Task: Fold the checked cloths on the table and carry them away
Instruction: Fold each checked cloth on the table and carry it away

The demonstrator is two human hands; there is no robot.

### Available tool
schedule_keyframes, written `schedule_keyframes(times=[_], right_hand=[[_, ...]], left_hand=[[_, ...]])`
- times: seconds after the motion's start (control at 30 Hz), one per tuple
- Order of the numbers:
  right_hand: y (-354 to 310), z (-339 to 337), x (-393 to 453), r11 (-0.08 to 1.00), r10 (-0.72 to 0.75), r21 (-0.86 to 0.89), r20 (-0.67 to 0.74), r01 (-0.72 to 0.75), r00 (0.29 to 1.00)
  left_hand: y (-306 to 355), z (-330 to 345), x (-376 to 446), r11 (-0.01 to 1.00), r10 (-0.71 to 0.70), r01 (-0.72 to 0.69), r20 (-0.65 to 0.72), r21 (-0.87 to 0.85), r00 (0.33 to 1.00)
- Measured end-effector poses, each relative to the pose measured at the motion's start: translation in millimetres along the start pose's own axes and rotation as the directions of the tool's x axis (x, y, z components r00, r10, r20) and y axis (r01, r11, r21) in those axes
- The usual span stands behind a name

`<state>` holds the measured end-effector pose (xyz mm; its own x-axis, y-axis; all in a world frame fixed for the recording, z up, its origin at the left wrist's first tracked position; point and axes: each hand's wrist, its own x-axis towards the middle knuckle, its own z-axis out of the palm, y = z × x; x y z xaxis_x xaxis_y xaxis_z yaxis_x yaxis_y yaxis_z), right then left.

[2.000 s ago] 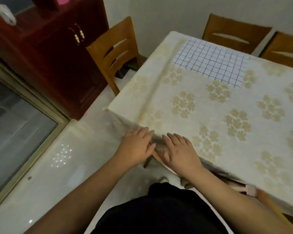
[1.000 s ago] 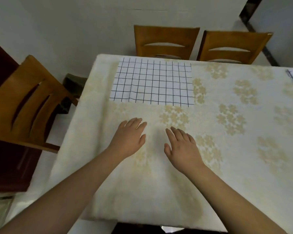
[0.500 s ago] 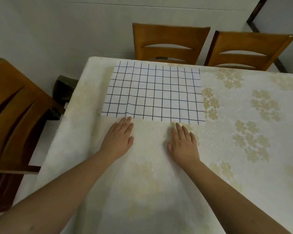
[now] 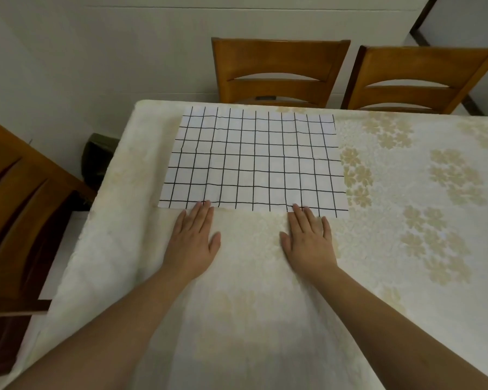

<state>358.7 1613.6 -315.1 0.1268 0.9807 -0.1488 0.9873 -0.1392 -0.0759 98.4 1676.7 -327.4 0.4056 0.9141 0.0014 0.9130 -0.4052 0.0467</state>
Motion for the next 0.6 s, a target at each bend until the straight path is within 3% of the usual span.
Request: schedule_keyframes(times=[0.23, 0.6], right_hand=[[-2.8, 2.7, -17.9, 1.000, -0.004, -0.003, -0.071, 0.004, 0.997], [2.6, 4.2, -134.0, 0.994, -0.107, 0.003, -0.076, 0.108, 0.991]], left_hand=[[2.5, -4.5, -14.9, 0.999, 0.021, -0.020, 0.032, -0.029, 0.999], [28.7, -12.9, -131.8, 0.993, 0.075, -0.070, 0.053, -0.097, 0.996]])
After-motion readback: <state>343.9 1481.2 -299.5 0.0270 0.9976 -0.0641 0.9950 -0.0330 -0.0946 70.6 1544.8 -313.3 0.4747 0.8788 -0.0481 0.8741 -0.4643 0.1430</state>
